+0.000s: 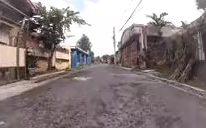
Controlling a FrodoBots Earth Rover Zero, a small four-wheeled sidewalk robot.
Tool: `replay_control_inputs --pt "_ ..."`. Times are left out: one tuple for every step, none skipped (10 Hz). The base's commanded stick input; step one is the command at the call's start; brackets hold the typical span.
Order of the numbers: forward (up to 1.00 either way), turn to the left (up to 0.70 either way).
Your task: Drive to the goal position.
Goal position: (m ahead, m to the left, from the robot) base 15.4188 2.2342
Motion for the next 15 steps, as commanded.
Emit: replay_control_inputs --pt "1.0 0.0" --pt "1.0 0.0" --pt "1.0 0.0" --pt "1.0 0.0" --pt "1.0 0.0" --pt "1.0 0.0" --pt "1.0 0.0" --pt "1.0 0.0" --pt "1.0 0.0" --pt "1.0 0.0" --pt "1.0 0.0" --pt "1.0 0.0" --pt "1.0 0.0" --pt "1.0 0.0" --pt "1.0 0.0"
